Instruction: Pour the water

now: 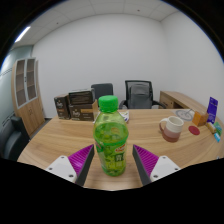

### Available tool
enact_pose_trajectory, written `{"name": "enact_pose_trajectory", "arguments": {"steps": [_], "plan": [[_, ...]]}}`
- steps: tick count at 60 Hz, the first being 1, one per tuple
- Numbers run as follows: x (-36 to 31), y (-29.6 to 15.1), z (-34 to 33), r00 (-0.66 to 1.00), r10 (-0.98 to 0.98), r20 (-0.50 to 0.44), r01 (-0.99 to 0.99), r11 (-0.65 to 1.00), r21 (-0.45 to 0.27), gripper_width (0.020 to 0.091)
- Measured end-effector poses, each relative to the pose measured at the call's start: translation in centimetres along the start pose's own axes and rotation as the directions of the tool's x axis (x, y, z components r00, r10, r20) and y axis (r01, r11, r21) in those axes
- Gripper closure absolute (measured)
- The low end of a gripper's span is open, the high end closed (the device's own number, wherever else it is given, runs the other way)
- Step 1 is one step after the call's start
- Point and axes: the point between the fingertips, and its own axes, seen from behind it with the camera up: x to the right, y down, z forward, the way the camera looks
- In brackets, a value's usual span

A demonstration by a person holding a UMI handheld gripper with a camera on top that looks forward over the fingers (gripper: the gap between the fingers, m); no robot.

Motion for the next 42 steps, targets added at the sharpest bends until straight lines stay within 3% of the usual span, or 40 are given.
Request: {"name": "enact_pose_trajectory", "arguments": {"steps": [6, 10, 14, 25, 42], "plan": [[-0.7, -1.0, 1.6, 0.999, -0.036, 0.002, 0.036, 0.998, 0.060, 0.0335], [-1.0, -2.0, 2.1, 0.999, -0.044, 0.000, 0.044, 0.992, 0.117, 0.0424], [-0.6, -2.4, 2.4, 1.000, -0.019, -0.015, 0.021, 0.988, 0.155, 0.0578], [-0.4, -2.9, 2.7, 1.000, -0.017, -0.010, 0.019, 0.975, 0.222, 0.0718], [-0.4, -3.1, 3.0, 1.000, -0.003, -0.021, 0.008, 0.972, 0.233, 0.0744]]}}
